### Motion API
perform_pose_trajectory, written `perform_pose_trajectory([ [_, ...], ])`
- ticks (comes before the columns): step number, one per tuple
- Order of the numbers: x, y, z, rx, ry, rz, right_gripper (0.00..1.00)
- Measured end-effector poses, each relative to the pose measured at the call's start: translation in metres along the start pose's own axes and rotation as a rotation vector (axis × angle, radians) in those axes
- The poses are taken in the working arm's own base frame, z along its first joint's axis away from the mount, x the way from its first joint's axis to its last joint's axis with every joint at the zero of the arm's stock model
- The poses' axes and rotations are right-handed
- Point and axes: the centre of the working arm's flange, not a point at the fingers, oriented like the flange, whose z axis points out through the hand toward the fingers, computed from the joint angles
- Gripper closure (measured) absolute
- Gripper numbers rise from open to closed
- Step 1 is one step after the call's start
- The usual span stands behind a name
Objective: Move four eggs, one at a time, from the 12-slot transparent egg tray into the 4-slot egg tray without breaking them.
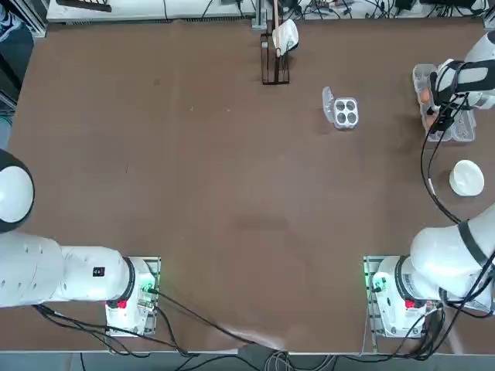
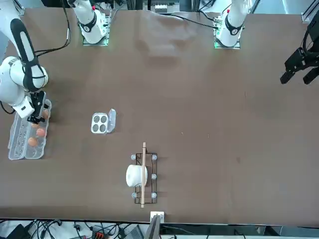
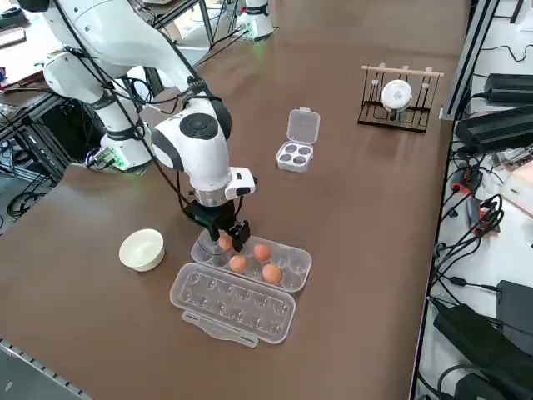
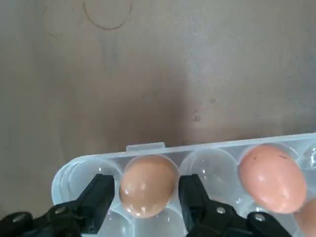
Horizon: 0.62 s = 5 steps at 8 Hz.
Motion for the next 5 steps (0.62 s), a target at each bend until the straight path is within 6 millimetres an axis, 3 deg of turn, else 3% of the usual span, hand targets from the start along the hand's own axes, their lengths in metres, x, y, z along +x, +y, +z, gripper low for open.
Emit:
perform_pose_trajectory([
  [4,-0.0005,0.0014,-0.0041,-0.010,-0.001,0.000,0.41],
  [5,-0.0006,0.0012,-0.0038,-0.009,0.000,0.001,0.41],
])
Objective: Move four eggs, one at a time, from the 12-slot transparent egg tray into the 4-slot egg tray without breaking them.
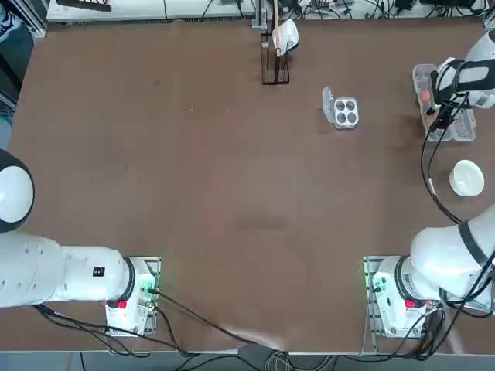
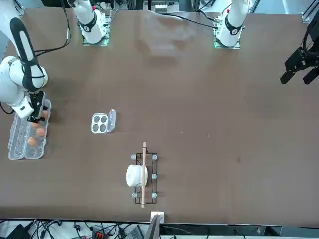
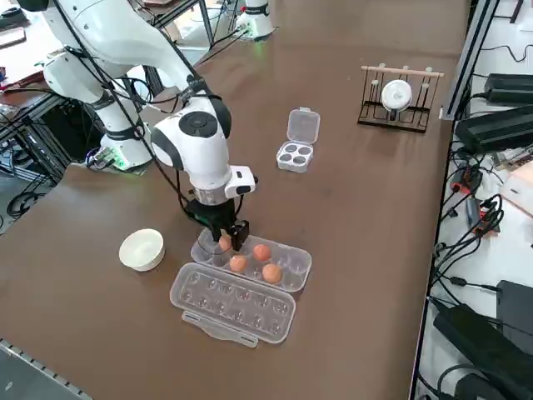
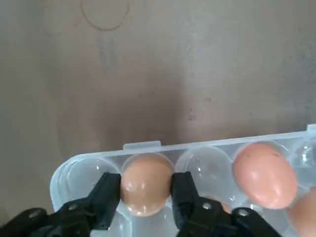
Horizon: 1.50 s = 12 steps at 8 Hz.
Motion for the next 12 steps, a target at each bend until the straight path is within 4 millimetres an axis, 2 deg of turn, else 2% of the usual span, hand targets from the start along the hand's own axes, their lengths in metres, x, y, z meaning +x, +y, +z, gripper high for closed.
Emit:
perform_pose_trajectory([
  [3,-0.003,-0.001,-0.001,-0.002,0.020,0.031,0.41],
  [5,-0.008,-0.002,-0.009,0.010,0.028,0.050,0.41],
  [7,-0.014,-0.003,-0.037,0.020,0.038,0.074,0.41],
  [9,-0.011,-0.003,-0.078,0.029,0.043,0.110,0.41],
  [10,0.002,-0.003,-0.103,0.045,0.045,0.155,0.41],
  [11,0.028,-0.003,-0.128,0.063,0.042,0.210,0.41],
  [12,0.063,-0.001,-0.149,0.072,0.038,0.271,0.41],
])
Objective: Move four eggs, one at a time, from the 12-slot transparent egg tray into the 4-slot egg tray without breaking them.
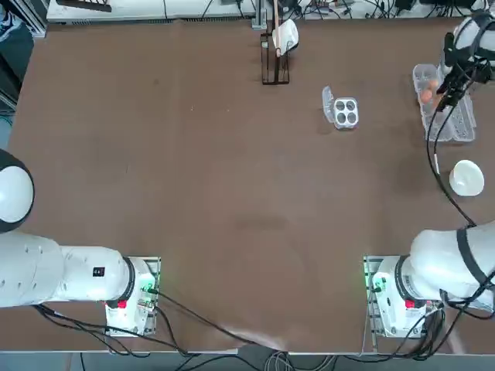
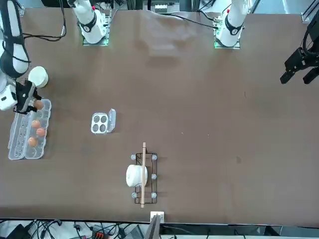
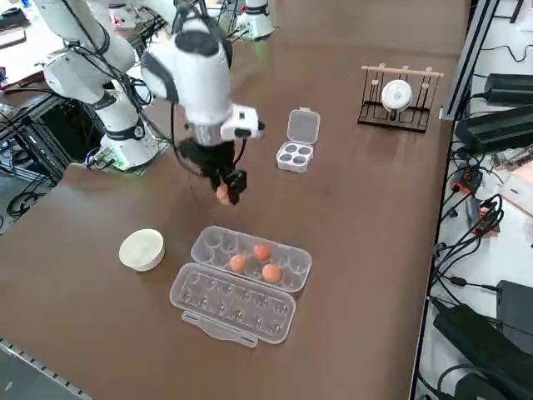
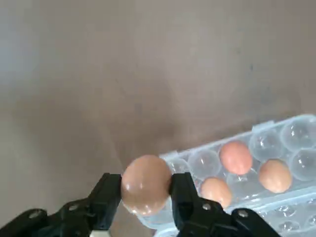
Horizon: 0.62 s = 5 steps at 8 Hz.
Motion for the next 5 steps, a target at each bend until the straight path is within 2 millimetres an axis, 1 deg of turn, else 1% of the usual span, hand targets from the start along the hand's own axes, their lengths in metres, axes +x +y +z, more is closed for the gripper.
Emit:
perform_pose_trajectory([
  [1,0.039,-0.009,-0.013,-0.004,-0.003,0.056,0.41],
  [2,0.077,-0.018,-0.018,-0.009,-0.006,0.111,0.41],
  [3,0.111,-0.027,-0.017,-0.008,-0.010,0.167,0.41],
  [4,0.139,-0.037,-0.015,-0.007,-0.015,0.214,0.41],
  [5,0.162,-0.046,-0.013,-0.009,-0.017,0.256,0.41],
])
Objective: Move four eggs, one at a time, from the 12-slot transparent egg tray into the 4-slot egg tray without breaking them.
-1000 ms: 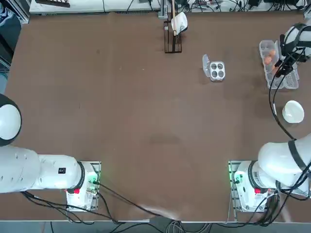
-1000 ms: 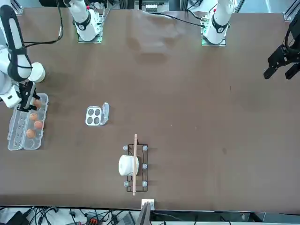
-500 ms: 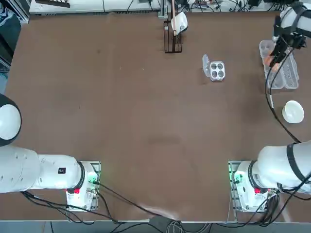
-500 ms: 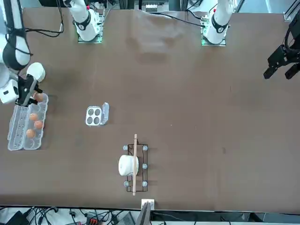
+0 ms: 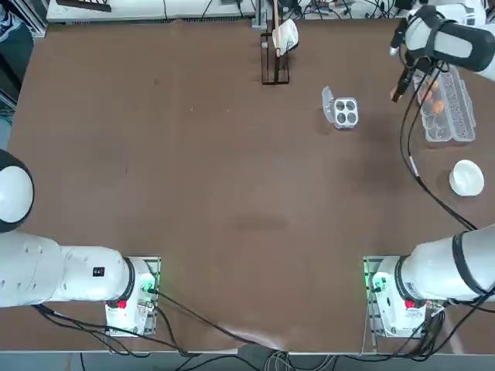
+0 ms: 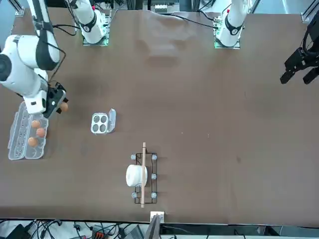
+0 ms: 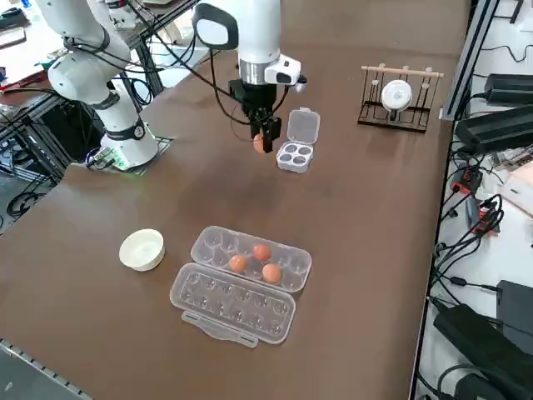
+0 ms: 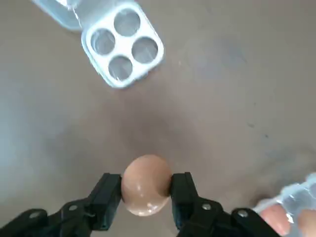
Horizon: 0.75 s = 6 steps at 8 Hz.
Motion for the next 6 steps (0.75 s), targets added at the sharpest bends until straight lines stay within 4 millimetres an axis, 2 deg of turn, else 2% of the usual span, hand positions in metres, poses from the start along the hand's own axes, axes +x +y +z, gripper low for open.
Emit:
perform_pose_trajectory([
  [3,0.054,-0.034,0.014,-0.009,0.037,0.120,0.41],
  [6,0.116,-0.074,0.048,-0.029,0.080,0.227,0.41],
])
